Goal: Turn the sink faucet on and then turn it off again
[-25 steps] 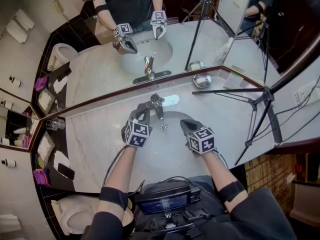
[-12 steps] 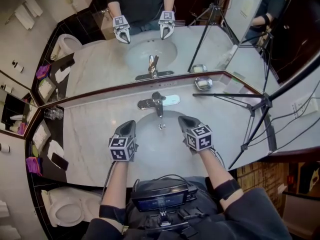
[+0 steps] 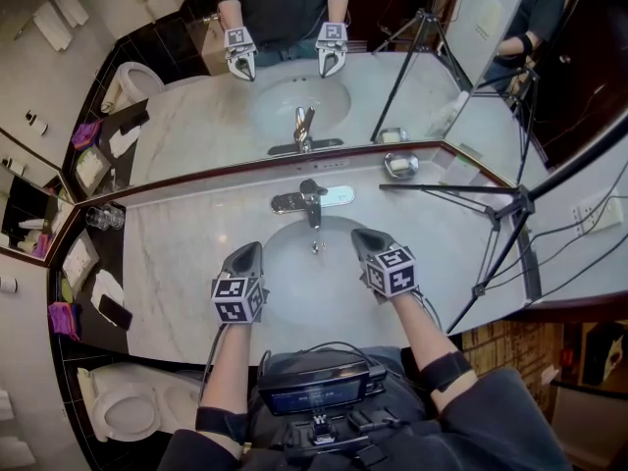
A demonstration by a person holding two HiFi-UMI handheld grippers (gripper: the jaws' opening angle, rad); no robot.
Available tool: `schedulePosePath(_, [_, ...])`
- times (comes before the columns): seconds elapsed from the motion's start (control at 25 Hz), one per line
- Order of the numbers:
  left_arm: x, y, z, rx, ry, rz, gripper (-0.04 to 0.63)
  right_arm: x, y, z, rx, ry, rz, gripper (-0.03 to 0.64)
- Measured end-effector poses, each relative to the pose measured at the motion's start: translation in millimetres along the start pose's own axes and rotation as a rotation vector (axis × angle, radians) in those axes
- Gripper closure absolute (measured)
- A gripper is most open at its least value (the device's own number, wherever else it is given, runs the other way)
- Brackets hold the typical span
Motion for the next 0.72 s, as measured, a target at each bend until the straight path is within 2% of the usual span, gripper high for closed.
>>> schedulePosePath(0.08, [1.5,0.3,1.3,-0.001,0.005,0.009,0.592,1.5,1.9,2.0,-0.009,0.020,-0.033,0.597])
schedulePosePath(0.32, [0.5,4.6,3.6,-0.014,-0.002,-0.001,0.592,2.5,-9.5,16.8,-0.046,0.065,-0.218,0.595])
schedulePosePath(0.56, [-0.2,11.9,5.4,-0.031,-0.006,-0.012,0.592,-0.2,-27.5,43.7,-0.098,0.054,-0.485,0.469])
schedulePosePath(0.72, [0.8,13.2,6.6,-0.033,-0.004,-0.014,0.592,-2.3,-38.4,67.2,-0.126,0.033,-0.667,0.433])
Point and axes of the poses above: the fingertips, and each gripper's own axes: z forward along the fingers, x to its right, y out of its underside, the point moved 8 cm from there along -z, backward along the fingers, and after that the axes turned 6 degrees about z, right-handed, at the moved point
